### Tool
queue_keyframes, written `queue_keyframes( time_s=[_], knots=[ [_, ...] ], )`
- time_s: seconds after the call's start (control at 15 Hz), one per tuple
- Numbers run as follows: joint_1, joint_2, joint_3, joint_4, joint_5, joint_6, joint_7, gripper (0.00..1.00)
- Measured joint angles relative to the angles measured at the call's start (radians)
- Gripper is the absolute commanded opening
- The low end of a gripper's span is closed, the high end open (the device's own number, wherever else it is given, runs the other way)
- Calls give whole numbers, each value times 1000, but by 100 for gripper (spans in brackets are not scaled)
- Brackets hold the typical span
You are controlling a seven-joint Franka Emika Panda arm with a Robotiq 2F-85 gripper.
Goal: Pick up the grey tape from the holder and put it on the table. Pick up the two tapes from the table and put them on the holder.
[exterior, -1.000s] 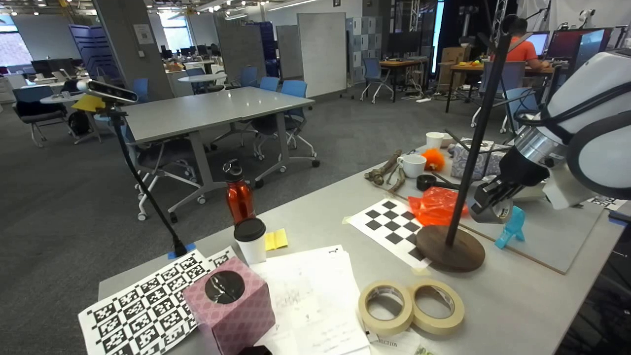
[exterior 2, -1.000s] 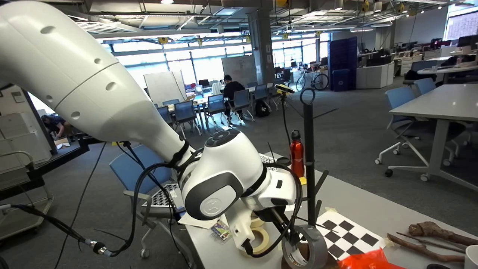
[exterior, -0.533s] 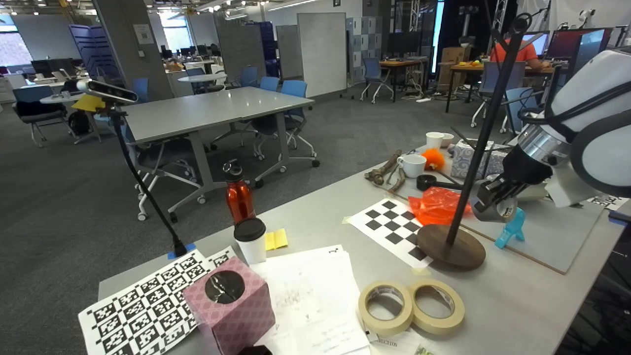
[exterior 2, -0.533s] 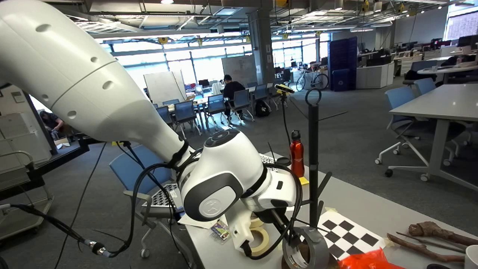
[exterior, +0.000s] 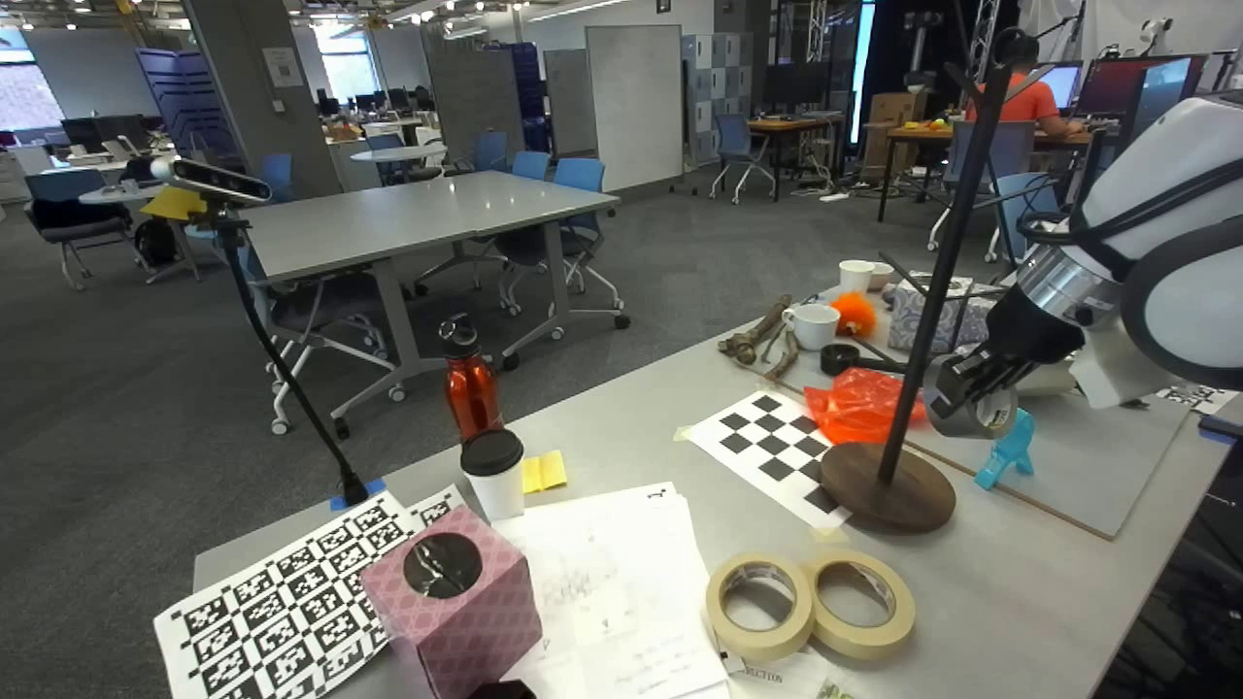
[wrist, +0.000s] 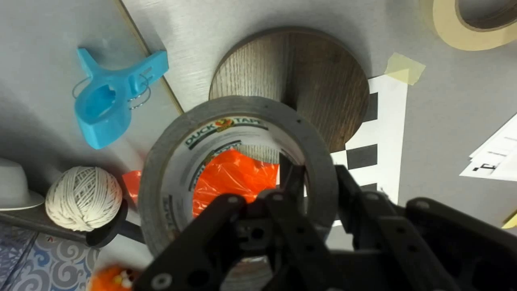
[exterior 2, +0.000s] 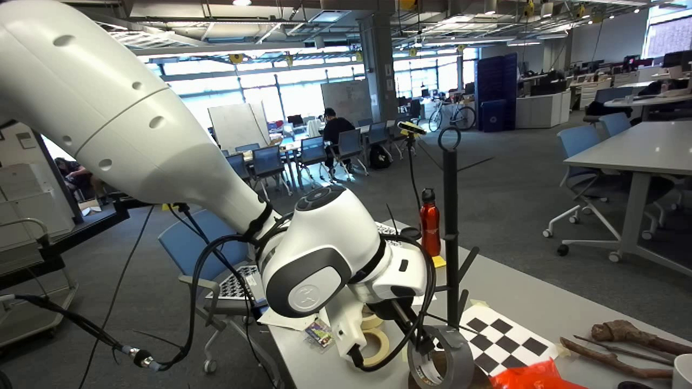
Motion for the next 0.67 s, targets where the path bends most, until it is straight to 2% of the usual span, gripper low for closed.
queue_keyframes(
  time_s=[0.67],
  knots=[
    [0,0,9,4,0,0,0,6]
  ],
)
